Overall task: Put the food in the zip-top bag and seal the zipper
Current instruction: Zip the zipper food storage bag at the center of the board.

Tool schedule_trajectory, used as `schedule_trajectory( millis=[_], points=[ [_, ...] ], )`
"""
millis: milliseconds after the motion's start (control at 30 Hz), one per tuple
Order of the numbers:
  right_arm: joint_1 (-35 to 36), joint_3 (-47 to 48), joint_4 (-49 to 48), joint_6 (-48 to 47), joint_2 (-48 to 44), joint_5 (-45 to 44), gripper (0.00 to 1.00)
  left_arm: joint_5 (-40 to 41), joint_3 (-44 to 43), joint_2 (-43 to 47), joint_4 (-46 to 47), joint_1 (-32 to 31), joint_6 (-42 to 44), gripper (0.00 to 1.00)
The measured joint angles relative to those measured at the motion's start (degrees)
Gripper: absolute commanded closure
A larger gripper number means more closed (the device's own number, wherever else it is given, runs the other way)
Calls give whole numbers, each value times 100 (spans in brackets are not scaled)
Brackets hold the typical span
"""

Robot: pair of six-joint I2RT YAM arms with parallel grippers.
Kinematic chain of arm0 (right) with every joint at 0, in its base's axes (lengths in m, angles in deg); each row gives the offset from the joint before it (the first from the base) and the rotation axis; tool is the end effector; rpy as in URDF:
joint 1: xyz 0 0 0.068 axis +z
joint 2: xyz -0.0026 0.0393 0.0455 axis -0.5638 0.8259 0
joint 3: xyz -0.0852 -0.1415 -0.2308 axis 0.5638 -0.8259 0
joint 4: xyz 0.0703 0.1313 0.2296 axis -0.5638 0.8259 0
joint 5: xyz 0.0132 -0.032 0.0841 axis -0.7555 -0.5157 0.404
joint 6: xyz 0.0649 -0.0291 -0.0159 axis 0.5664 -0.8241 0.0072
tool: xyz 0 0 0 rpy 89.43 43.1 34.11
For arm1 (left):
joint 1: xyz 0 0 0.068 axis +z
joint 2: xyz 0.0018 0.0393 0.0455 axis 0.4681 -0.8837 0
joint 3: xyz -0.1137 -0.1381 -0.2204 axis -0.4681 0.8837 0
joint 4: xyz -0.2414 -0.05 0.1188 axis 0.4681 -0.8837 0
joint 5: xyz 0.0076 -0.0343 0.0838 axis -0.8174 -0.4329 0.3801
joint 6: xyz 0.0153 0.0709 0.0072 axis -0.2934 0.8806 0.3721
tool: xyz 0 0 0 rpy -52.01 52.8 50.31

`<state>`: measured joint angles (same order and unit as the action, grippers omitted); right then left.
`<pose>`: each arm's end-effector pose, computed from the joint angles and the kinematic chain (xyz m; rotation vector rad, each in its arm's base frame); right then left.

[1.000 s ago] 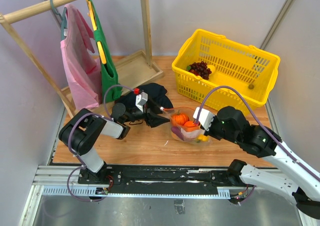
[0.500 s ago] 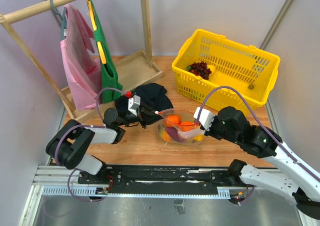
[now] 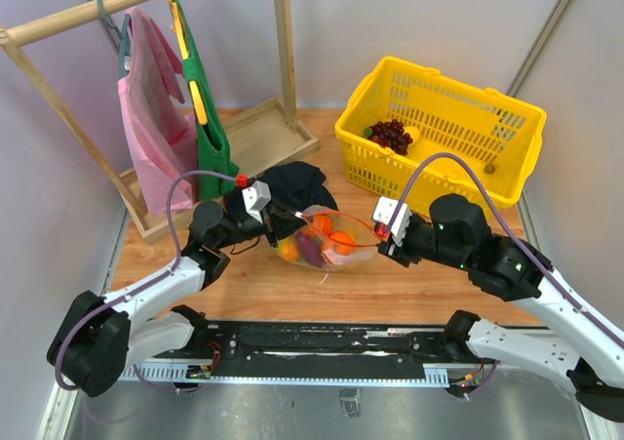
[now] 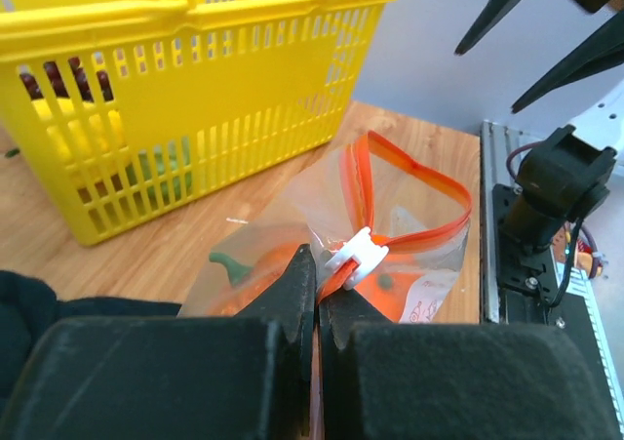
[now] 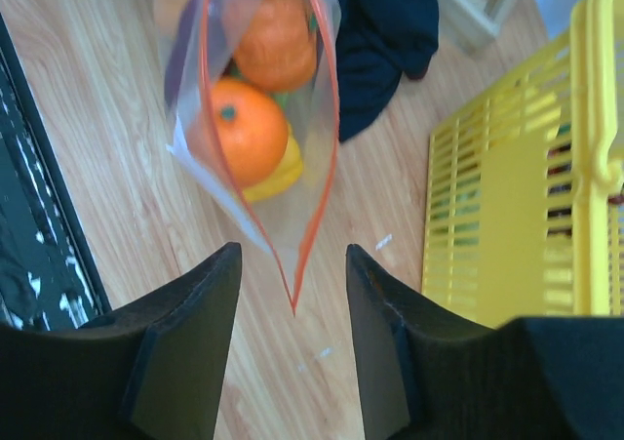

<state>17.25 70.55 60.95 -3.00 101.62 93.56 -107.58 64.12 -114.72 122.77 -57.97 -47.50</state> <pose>0.1066 0.1412 0.3769 -1.2629 1.6061 0.3930 0.1920 -0.1573 0.2657 0.8366 1.2616 -1.0950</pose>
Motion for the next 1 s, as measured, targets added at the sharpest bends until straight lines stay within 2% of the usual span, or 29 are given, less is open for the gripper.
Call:
schedule_trajectory(
  millis=[233,433,600,1000],
  points=[
    [0,358,-824,-2,713,669,48,227,-442,328,-1521,-2,251,100],
    [0,457,-1591,-2,1287,1172,55,382,-782,529,-2601,-2,317,100],
    [0,586,-2378,2,1740,1602,63,437,-938,608,-3121,-44,315,100],
    [94,817,-3200,155,2710,2100,71,535,-1082,710,-3681,-162,348,100]
  ],
)
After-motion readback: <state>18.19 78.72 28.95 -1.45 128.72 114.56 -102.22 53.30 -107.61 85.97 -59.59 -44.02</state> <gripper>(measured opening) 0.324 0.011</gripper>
